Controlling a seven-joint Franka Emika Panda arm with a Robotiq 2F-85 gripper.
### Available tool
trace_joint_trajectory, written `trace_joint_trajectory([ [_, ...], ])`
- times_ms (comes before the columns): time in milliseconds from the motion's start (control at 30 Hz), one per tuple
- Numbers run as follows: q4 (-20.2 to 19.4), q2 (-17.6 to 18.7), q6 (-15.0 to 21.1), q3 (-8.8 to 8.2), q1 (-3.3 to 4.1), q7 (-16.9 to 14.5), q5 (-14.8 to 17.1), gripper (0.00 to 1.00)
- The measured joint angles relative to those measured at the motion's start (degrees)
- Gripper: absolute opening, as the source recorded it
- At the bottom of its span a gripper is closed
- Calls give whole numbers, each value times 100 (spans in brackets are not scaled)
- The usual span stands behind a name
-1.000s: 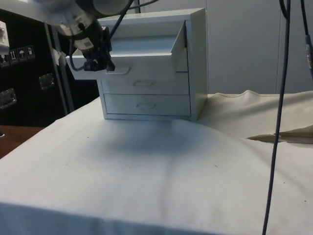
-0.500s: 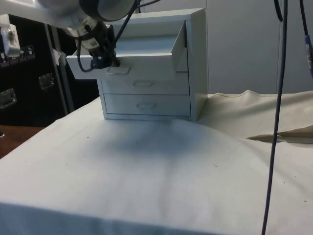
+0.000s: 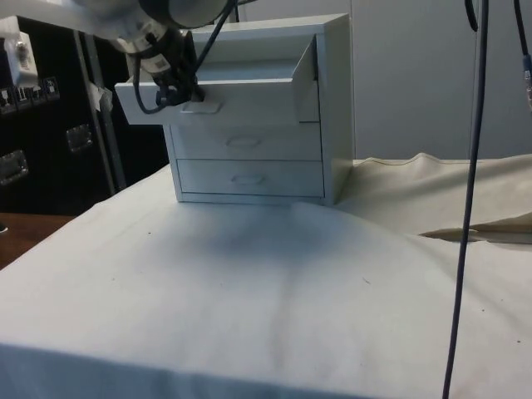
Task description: Open the drawer, then close it.
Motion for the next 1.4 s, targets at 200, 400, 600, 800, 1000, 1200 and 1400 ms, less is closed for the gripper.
trace_joint_trajectory([
  [200, -6, -52, -69, -46, 0, -23, -166, 0],
  [400, -40, -86, -86, -120, -6, -46, -298, 0],
  [600, -40, -97, -86, -212, -6, -97, -321, 0],
  [800, -86, -149, -34, -338, -11, -149, -321, 0],
  [1000, -126, -201, 0, -407, -29, -183, -327, 0],
  [1200, -155, -223, 86, -584, -63, -281, -327, 0],
  [1400, -183, -223, 143, -699, -86, -350, -327, 0],
])
